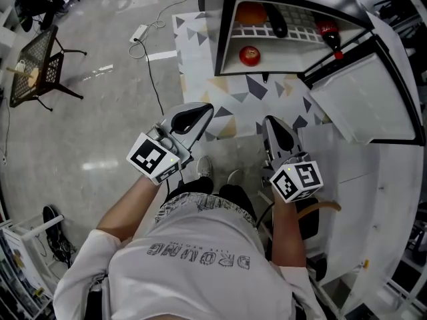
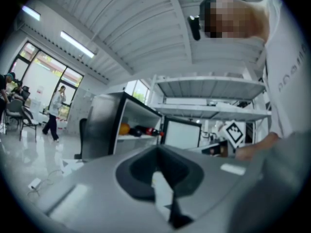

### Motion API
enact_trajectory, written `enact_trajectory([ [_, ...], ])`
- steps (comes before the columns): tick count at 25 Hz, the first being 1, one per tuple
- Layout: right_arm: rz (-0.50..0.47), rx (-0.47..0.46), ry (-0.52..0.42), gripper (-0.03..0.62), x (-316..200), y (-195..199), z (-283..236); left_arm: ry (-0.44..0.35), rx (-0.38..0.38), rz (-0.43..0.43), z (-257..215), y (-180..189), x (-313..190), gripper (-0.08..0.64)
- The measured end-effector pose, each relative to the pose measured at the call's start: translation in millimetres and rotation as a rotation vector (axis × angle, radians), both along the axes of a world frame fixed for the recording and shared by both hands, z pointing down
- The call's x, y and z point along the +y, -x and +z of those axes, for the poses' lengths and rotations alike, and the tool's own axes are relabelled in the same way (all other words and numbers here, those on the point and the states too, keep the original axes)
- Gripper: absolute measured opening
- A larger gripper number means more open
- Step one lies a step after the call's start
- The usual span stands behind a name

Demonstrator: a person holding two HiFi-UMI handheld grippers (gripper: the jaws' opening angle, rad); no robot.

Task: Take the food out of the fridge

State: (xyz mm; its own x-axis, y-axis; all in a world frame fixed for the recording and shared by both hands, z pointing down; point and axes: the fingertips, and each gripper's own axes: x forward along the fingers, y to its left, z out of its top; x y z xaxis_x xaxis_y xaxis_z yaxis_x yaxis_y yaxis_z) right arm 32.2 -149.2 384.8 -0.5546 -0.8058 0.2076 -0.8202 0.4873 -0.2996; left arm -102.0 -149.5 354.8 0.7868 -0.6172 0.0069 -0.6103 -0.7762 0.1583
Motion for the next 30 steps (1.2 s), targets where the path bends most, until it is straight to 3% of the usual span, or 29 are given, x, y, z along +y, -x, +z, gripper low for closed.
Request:
enact_trajectory([
  [9, -0.026, 0.034, -0.021, 0.0, -37.4, -8.1, 6.6, 0.007, -0.023, -0.04, 7.4, -3.1, -20.8, 0.008],
  [19, -0.129, 0.058, -0.02, 0.002, -98.2, -22.5, 28.4, 0.039, -0.078, -0.159, 23.0, -19.3, -50.1, 0.008],
  [30, -0.217, 0.098, -0.002, 0.002, -164.3, -36.1, 67.7, 0.078, -0.082, -0.264, 48.3, -51.1, -82.6, 0.008],
])
